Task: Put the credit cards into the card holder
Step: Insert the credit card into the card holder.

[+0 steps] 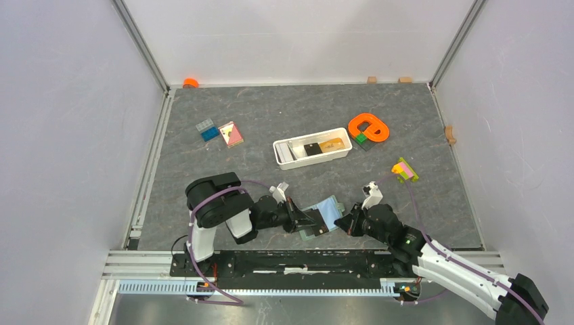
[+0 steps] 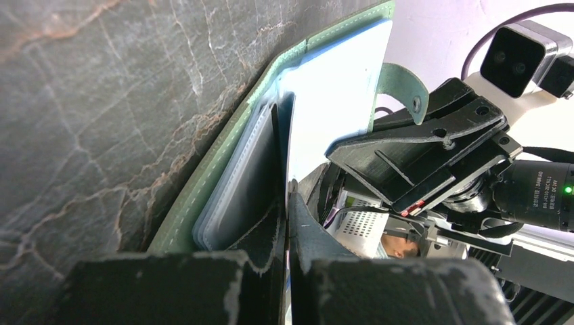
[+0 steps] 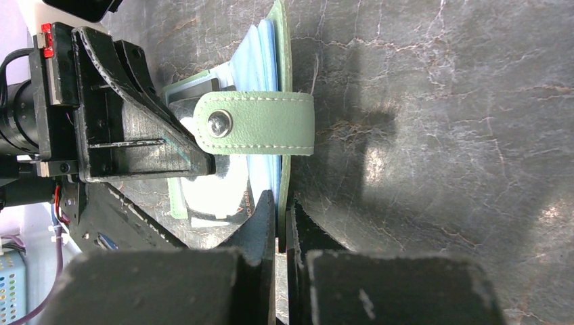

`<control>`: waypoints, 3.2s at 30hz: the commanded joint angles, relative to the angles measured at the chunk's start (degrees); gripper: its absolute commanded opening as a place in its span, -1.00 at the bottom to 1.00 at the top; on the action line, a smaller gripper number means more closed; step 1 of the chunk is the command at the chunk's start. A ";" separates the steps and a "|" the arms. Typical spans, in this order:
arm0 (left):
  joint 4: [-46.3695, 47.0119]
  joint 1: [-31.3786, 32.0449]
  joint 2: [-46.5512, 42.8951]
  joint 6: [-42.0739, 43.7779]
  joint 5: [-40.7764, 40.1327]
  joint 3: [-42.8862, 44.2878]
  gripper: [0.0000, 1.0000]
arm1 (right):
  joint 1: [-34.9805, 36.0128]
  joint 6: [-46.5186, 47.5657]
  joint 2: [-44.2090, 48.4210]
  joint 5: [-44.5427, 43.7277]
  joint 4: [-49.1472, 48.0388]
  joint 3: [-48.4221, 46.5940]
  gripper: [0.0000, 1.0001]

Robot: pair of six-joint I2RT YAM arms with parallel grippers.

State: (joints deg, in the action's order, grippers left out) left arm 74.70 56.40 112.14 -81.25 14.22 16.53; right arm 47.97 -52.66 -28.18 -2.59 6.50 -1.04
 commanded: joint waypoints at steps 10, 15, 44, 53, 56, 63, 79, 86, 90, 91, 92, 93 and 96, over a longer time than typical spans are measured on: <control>-3.61 -1.51 3.27 5.85 -0.61 0.90 -0.96 | 0.20 0.17 0.56 -3.44 10.82 -1.57 -1.00; -2.75 -1.62 4.28 5.91 -0.31 1.29 -0.96 | 0.20 0.19 0.70 -3.45 11.00 -1.60 -1.00; -2.48 -3.14 2.97 10.24 -2.07 -0.19 -0.96 | 0.22 0.05 1.35 -3.48 12.03 -1.77 -1.00; -10.01 -3.24 -0.91 14.02 -2.51 0.95 -0.96 | 0.26 -0.08 1.59 -3.76 12.29 -1.90 -1.00; -10.89 -3.27 -1.29 14.49 -2.70 1.05 -0.96 | 0.20 0.19 0.74 -3.50 11.74 -2.10 -1.00; -9.28 -3.23 -0.08 14.64 -1.80 1.43 -0.96 | 0.16 0.29 0.57 -3.31 11.60 -2.12 -1.00; -21.02 -3.24 -4.47 20.30 -2.03 3.77 -0.96 | 0.20 0.55 -0.21 -3.34 11.38 -2.37 -1.00; -17.99 -2.87 -1.95 18.07 -1.12 3.76 -0.96 | 0.20 0.63 -0.14 -3.40 11.49 -2.39 -1.00; -19.26 -2.04 -1.92 17.32 -1.56 4.46 -0.92 | 0.20 0.64 -0.27 -3.38 11.39 -2.39 -1.00; -19.53 -1.77 -1.86 17.18 -1.60 4.62 -0.90 | 0.20 0.64 -0.24 -3.32 11.36 -2.35 -1.00; -19.94 -1.56 -1.83 16.95 -1.65 4.84 -0.87 | 0.21 0.59 -0.16 -3.33 11.35 -2.34 -1.00; -20.59 -1.31 -1.92 16.77 -1.77 5.11 -0.83 | 0.20 0.62 -0.03 -3.36 11.37 -2.36 -1.00; -22.38 -1.06 -2.27 16.50 -2.07 5.61 -0.75 | 0.20 0.63 0.32 -3.52 11.53 -2.39 -1.00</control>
State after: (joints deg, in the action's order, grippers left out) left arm 62.85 54.50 107.74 -66.83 16.47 21.65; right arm 47.94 -52.42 -28.25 -2.92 6.94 -1.19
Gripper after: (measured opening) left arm 0.095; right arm 0.032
